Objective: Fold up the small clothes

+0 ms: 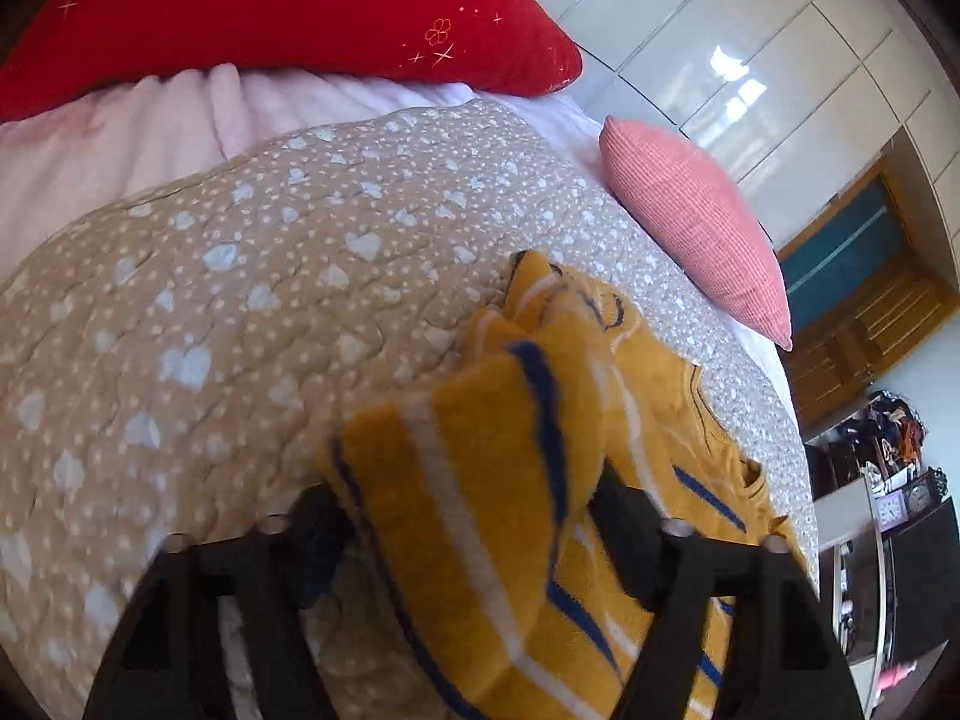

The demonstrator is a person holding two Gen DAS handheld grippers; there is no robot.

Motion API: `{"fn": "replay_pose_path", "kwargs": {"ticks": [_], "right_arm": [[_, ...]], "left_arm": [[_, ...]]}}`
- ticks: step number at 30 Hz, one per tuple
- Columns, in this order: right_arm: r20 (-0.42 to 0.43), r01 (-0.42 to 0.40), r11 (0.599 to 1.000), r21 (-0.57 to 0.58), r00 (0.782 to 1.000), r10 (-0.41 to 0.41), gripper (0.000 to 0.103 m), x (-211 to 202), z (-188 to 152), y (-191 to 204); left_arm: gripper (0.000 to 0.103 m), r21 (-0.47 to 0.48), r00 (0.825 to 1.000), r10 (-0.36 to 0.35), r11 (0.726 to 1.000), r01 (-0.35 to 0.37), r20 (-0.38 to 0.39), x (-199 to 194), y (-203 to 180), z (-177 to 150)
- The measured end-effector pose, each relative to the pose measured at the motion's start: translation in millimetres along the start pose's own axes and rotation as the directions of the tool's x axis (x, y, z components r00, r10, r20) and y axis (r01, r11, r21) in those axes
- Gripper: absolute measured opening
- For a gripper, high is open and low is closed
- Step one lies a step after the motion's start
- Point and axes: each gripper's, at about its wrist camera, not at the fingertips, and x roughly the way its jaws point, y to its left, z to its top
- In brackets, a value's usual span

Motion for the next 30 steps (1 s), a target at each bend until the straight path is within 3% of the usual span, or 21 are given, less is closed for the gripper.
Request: {"fn": "replay_pose_path", "kwargs": {"ticks": [3, 5, 8, 11, 13, 15, 18, 19, 21, 22, 23, 24, 25, 28, 29, 30], "right_arm": [[0.043, -0.071, 0.994, 0.088, 0.997, 0.067, 0.031, -12, 0, -26], [0.096, -0.173, 0.956, 0.239, 0.983, 0.154, 0.028, -26, -7, -66], [0.205, -0.322, 0.822, 0.469, 0.945, 0.253, 0.025, -45, -28, -146], [0.319, -0.432, 0.611, 0.664, 0.902, 0.292, 0.022, -54, -83, -236], [0.361, -0.457, 0.486, 0.745, 0.889, 0.282, 0.021, -52, -129, -281], [0.371, -0.445, 0.367, 0.817, 0.893, 0.256, 0.021, -46, -189, -317], [0.331, -0.385, 0.255, 0.887, 0.915, 0.229, 0.021, -29, -271, -340], [0.327, -0.382, 0.227, 0.896, 0.913, 0.244, 0.021, -23, -292, -343], [0.36, -0.421, 0.163, 0.892, 0.882, 0.303, 0.024, -9, -331, -344], [0.383, -0.442, 0.139, 0.886, 0.867, 0.319, 0.032, -6, -344, -344], [0.391, -0.45, 0.139, 0.882, 0.864, 0.316, 0.035, -8, -352, -346], [0.379, -0.437, 0.166, 0.884, 0.878, 0.292, 0.048, -16, -358, -350], [0.366, -0.421, 0.191, 0.887, 0.892, 0.264, 0.055, -21, -360, -353], [0.38, -0.413, 0.232, 0.881, 0.909, 0.173, 0.053, -50, -360, -373], [0.399, -0.427, 0.246, 0.87, 0.903, 0.158, 0.048, -58, -355, -379], [0.414, -0.442, 0.266, 0.856, 0.896, 0.158, 0.034, -66, -349, -380]], "left_arm": [[0.083, 0.03, 1.0, -0.009, 1.0, 0.009, 0.012, -9, -15, -1], [0.083, 0.059, 1.0, -0.022, 0.998, 0.021, 0.022, -15, -30, -1], [0.083, 0.099, 0.998, -0.054, 0.994, 0.052, 0.016, -19, -56, -1], [0.083, 0.159, 0.997, -0.08, 0.984, 0.077, 0.015, -20, -90, -5], [0.083, 0.197, 0.996, -0.094, 0.976, 0.091, 0.005, -17, -113, -10], [0.083, 0.228, 0.994, -0.108, 0.968, 0.11, -0.022, -11, -133, -17], [0.083, 0.268, 0.99, -0.124, 0.953, 0.139, -0.072, 2, -161, -30], [0.083, 0.288, 0.988, -0.128, 0.946, 0.149, -0.092, 8, -174, -36], [0.083, 0.314, 0.984, -0.133, 0.935, 0.165, -0.12, 15, -190, -43], [0.083, 0.336, 0.981, -0.137, 0.925, 0.177, -0.141, 20, -203, -48], [0.083, 0.348, 0.979, -0.138, 0.92, 0.182, -0.149, 22, -208, -49], [0.083, 0.373, 0.977, -0.138, 0.908, 0.189, -0.16, 24, -219, -53], [0.083, 0.388, 0.977, -0.137, 0.902, 0.19, -0.161, 24, -225, -55], [0.083, 0.426, 0.977, -0.136, 0.884, 0.193, -0.162, 29, -245, -57], [0.083, 0.435, 0.976, -0.138, 0.878, 0.2, -0.169, 32, -255, -57], [0.083, 0.437, 0.974, -0.146, 0.874, 0.21, -0.175, 34, -264, -58]]}}
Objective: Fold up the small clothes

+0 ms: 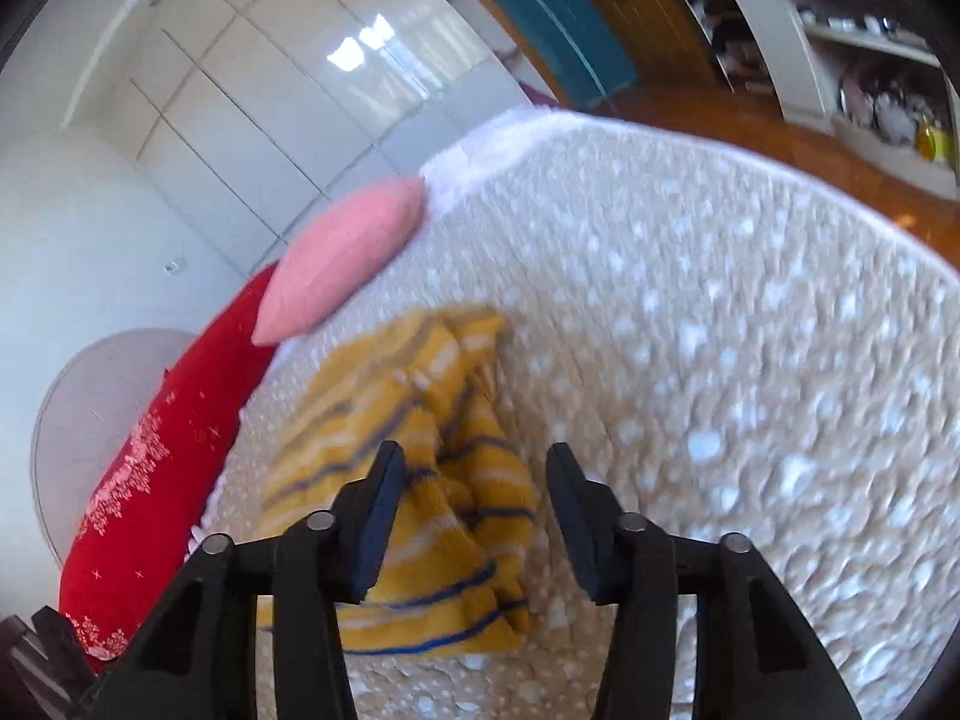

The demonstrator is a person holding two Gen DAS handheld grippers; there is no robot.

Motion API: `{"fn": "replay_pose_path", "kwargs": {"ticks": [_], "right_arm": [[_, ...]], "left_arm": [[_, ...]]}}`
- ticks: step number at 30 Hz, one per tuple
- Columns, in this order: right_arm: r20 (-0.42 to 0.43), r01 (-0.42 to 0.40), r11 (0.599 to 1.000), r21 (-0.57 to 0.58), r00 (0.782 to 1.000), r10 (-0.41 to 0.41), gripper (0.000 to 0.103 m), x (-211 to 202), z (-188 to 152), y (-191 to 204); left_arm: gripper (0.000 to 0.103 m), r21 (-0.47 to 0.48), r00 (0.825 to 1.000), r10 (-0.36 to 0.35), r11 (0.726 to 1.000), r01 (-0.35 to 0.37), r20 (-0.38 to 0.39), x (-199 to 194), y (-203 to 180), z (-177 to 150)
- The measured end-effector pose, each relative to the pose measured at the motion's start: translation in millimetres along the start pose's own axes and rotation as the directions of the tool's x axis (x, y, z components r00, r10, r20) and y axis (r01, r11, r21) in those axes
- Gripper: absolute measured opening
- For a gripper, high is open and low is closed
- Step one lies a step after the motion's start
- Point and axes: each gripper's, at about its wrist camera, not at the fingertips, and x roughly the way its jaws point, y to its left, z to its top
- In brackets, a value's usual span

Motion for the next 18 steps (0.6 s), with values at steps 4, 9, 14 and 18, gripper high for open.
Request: {"fn": "replay_pose_path", "kwargs": {"ticks": [4, 9, 14, 18], "right_arm": [[-0.078, -0.086, 0.993, -0.087, 0.994, 0.079, 0.029, 27, 13, 37], [-0.221, -0.038, 0.998, 0.053, 0.974, 0.049, 0.027, 92, 6, -2], [-0.13, 0.004, 1.0, -0.029, 0.991, -0.008, 0.059, 58, 13, -11], [-0.136, -0.061, 0.998, -0.013, 0.989, 0.058, 0.086, 68, 27, -22]], "left_arm": [[0.083, 0.01, 0.998, -0.057, 0.998, 0.057, 0.004, 14, -29, 15], [0.083, 0.004, 0.989, -0.143, 0.99, 0.143, -0.024, 35, -53, 39], [0.094, 0.023, 0.97, -0.235, 0.971, 0.237, -0.065, 71, -54, 62], [0.095, 0.012, 0.931, -0.334, 0.941, 0.339, -0.15, 121, -68, 75]]}}
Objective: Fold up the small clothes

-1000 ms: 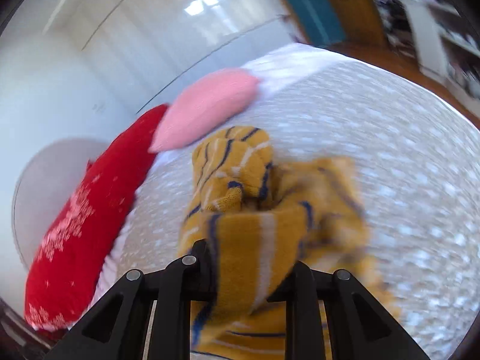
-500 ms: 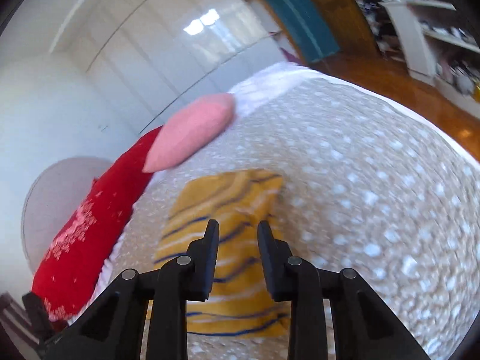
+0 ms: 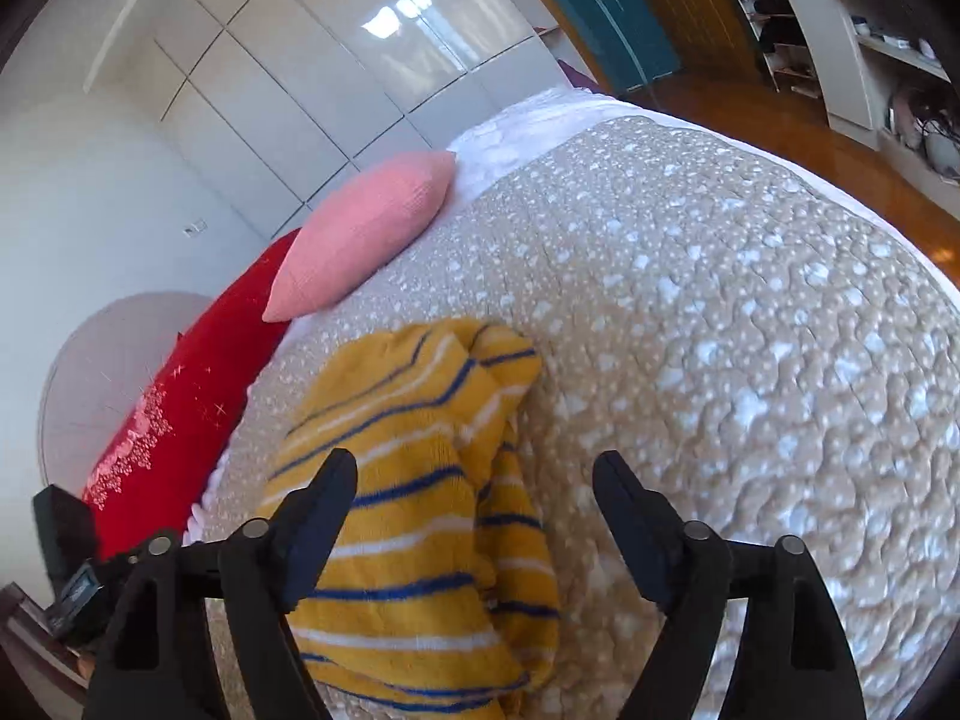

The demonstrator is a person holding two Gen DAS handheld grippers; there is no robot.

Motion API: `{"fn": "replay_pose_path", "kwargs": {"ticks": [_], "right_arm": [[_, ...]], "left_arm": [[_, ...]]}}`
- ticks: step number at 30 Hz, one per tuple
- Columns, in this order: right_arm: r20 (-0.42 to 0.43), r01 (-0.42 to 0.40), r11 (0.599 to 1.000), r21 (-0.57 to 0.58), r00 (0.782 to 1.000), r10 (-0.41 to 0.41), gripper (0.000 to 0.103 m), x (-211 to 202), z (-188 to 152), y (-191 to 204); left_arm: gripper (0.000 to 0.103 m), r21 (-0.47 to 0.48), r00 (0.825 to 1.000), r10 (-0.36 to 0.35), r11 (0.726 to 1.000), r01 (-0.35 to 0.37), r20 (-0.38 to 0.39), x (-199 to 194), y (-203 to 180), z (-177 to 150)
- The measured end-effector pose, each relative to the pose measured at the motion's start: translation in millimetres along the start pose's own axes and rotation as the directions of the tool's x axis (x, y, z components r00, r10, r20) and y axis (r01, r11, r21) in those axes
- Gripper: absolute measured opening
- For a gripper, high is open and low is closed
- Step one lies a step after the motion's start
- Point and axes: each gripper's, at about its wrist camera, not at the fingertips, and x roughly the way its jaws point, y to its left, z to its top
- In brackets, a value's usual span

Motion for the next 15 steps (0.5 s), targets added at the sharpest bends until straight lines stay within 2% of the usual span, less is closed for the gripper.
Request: {"fn": "replay_pose_path", "kwargs": {"ticks": [3, 4, 6, 8, 9, 10, 11, 13, 15], "right_arm": [[-0.12, -0.047, 0.998, 0.044, 0.991, 0.052, 0.086, 47, 9, -10], [-0.147, -0.077, 0.994, 0.076, 0.985, 0.088, 0.086, 63, 10, -16], [-0.166, -0.132, 0.984, 0.118, 0.975, 0.15, 0.088, 84, 10, -18], [-0.183, -0.184, 0.973, 0.139, 0.961, 0.208, 0.08, 98, 12, -12], [-0.212, -0.217, 0.961, 0.171, 0.945, 0.251, 0.061, 106, 10, -8], [-0.208, -0.215, 0.961, 0.176, 0.946, 0.25, 0.059, 109, 10, -1], [-0.208, -0.233, 0.957, 0.174, 0.941, 0.267, 0.057, 111, 11, 8], [-0.191, -0.291, 0.944, 0.155, 0.929, 0.317, 0.049, 106, 18, 27], [-0.156, -0.326, 0.94, 0.1, 0.928, 0.339, 0.046, 95, 31, 49]], "left_arm": [[0.095, -0.042, 0.991, -0.091, 0.995, 0.087, -0.102, 45, 6, 7], [0.095, -0.054, 0.983, -0.126, 0.991, 0.12, -0.133, 56, 8, 6], [0.099, -0.082, 0.956, -0.208, 0.977, 0.195, -0.206, 83, 9, 1], [0.102, -0.064, 0.96, -0.205, 0.978, 0.196, -0.191, 89, 3, -2], [0.102, -0.043, 0.955, -0.218, 0.976, 0.214, -0.201, 89, -3, -2], [0.096, -0.044, 0.948, -0.239, 0.971, 0.235, -0.208, 88, -7, -2], [0.088, -0.037, 0.956, -0.213, 0.977, 0.21, -0.2, 81, -12, 1], [0.082, -0.018, 0.959, -0.219, 0.975, 0.22, -0.18, 68, -17, 8], [0.082, 0.002, 0.969, -0.206, 0.978, 0.209, -0.137, 50, -21, 22]]}}
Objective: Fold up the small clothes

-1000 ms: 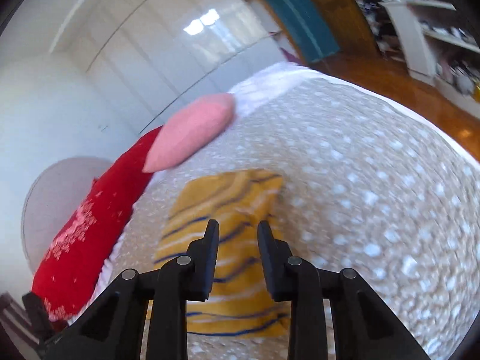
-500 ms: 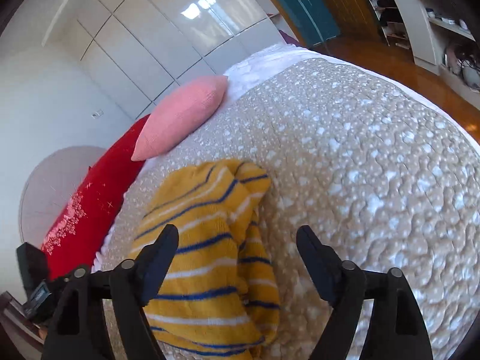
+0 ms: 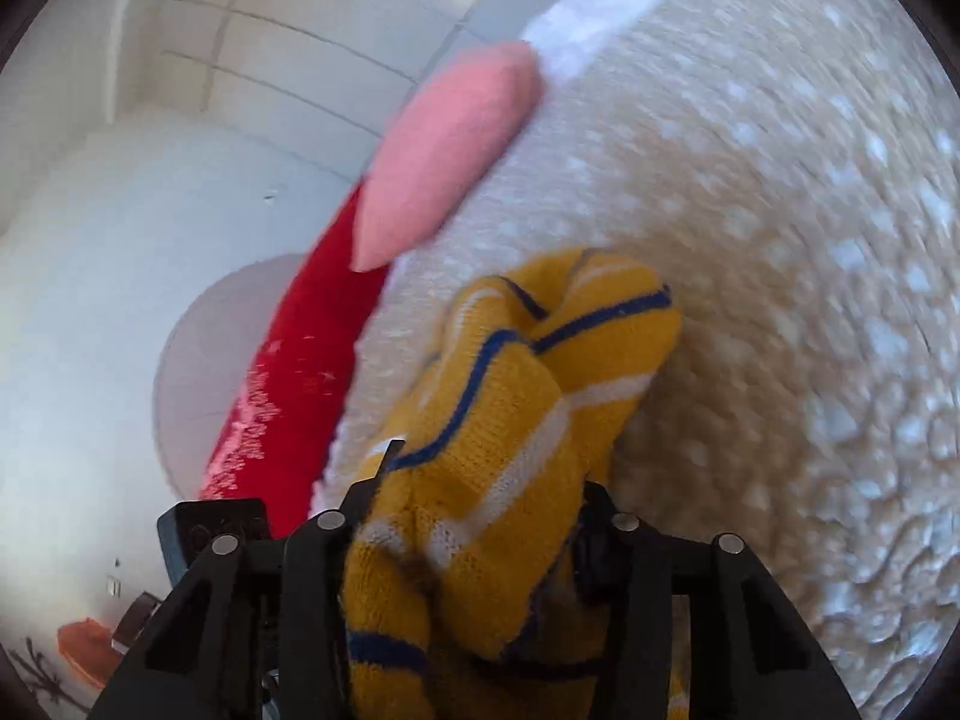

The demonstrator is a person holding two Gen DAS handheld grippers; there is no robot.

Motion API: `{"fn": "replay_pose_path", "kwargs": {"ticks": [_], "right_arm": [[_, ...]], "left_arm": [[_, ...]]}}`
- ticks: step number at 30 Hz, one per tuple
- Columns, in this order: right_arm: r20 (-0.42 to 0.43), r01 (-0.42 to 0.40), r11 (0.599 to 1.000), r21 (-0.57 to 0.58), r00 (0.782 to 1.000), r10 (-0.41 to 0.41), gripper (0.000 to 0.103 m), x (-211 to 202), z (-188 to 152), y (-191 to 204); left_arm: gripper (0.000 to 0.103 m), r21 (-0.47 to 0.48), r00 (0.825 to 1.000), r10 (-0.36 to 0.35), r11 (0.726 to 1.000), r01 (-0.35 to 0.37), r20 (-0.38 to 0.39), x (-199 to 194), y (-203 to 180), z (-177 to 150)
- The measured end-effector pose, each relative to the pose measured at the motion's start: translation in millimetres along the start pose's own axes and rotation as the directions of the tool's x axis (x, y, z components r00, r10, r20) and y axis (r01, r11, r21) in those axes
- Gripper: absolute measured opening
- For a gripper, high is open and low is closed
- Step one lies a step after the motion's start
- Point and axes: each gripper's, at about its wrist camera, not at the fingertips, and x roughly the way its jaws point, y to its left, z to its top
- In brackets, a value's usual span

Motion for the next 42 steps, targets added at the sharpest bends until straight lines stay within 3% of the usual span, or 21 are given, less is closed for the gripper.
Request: {"fn": "replay_pose_path", "kwargs": {"ticks": [3, 5, 7, 9, 10, 12, 14, 16, 19, 22, 24, 26, 28, 29, 32, 33, 35, 36, 38, 40, 42], "right_arm": [[0.037, -0.022, 0.998, -0.066, 0.999, 0.024, 0.046, 1, 15, 26], [0.047, 0.002, 0.997, -0.073, 0.999, 0.002, 0.047, 8, 20, 25], [0.041, 0.091, 0.995, -0.038, 0.995, -0.089, 0.057, 22, 18, 8], [0.02, 0.257, 0.966, -0.008, 0.966, -0.257, 0.061, 30, 10, -19], [-0.004, 0.328, 0.945, 0.004, 0.945, -0.328, 0.064, 39, 4, -32], [0.016, 0.271, 0.962, 0.045, 0.962, -0.272, 0.066, 35, -2, -41], [0.043, 0.294, 0.956, 0.027, 0.955, -0.295, 0.068, 23, -2, -27], [0.114, 0.358, 0.93, -0.084, 0.931, -0.348, 0.068, 7, -3, 7], [0.163, 0.323, 0.928, -0.188, 0.942, -0.294, 0.066, -9, -13, 49], [0.126, 0.251, 0.931, -0.264, 0.966, -0.225, 0.058, -7, -34, 74], [0.075, 0.238, 0.932, -0.273, 0.971, -0.226, 0.058, 9, -46, 69], [0.06, 0.313, 0.922, -0.227, 0.95, -0.308, 0.058, 21, -50, 46], [0.046, 0.334, 0.933, -0.132, 0.943, -0.331, 0.047, 24, -51, 14], [0.066, 0.323, 0.942, -0.094, 0.946, -0.318, 0.042, 17, -53, 8], [0.104, 0.336, 0.937, -0.099, 0.94, -0.326, 0.044, -11, -65, 22], [0.125, 0.359, 0.925, -0.127, 0.93, -0.344, 0.052, -20, -73, 31], [0.162, 0.385, 0.904, -0.187, 0.92, -0.358, 0.059, -38, -92, 49], [0.174, 0.398, 0.893, -0.212, 0.914, -0.366, 0.061, -47, -102, 57], [0.201, 0.432, 0.866, -0.251, 0.899, -0.39, 0.064, -63, -126, 71], [0.228, 0.467, 0.841, -0.275, 0.881, -0.415, 0.068, -75, -149, 80], [0.246, 0.494, 0.821, -0.287, 0.866, -0.435, 0.07, -84, -169, 83]], "left_arm": [[0.082, 0.024, 0.998, 0.036, 0.999, -0.037, 0.055, -24, -9, 21], [0.084, 0.031, 0.991, 0.116, 0.993, -0.118, 0.069, -29, -6, 30], [0.088, 0.004, 0.967, 0.247, 0.969, -0.248, 0.058, -22, 8, 29], [0.088, -0.034, 0.939, 0.344, 0.938, -0.344, -0.004, -3, 34, 22], [0.092, -0.058, 0.941, 0.338, 0.939, -0.34, -0.036, 3, 49, 15], [0.094, -0.138, 0.966, 0.256, 0.956, -0.259, -0.037, 1, 70, 4], [0.094, -0.171, 0.974, 0.226, 0.96, -0.223, 0.001, -13, 73, -1], [0.094, -0.159, 0.962, 0.267, 0.954, -0.255, 0.062, -37, 64, -8], [0.094, -0.11, 0.935, 0.318, 0.946, -0.304, 0.154, -69, 42, -21], [0.094, -0.056, 0.857, 0.43, 0.9, -0.433, 0.284, -109, 17, -43], [0.095, -0.029, 0.749, 0.527, 0.825, -0.565, 0.402, -133, -10, -60], [0.102, -0.028, 0.61, 0.595, 0.728, -0.685, 0.523, -157, -38, -84], [0.103, -0.051, 0.499, 0.616, 0.658, -0.751, 0.609, -175, -54, -96], [0.103, -0.07, 0.427, 0.614, 0.619, -0.782, 0.663, -187, -67, -108], [0.103, -0.119, 0.341, 0.624, 0.576, -0.809, 0.703, -203, -84, -123], [0.103, -0.142, 0.332, 0.638, 0.574, -0.806, 0.695, -207, -87, -127], [0.103, -0.121, 0.4, 0.618, 0.63, -0.767, 0.677, -209, -88, -131], [0.103, -0.106, 0.451, 0.611, 0.662, -0.742, 0.651, -205, -86, -131], [0.103, -0.098, 0.518, 0.623, 0.689, -0.718, 0.587, -190, -81, -133], [0.103, -0.091, 0.562, 0.633, 0.703, -0.705, 0.533, -178, -76, -138], [0.103, -0.089, 0.587, 0.639, 0.71, -0.698, 0.497, -166, -70, -152]]}}
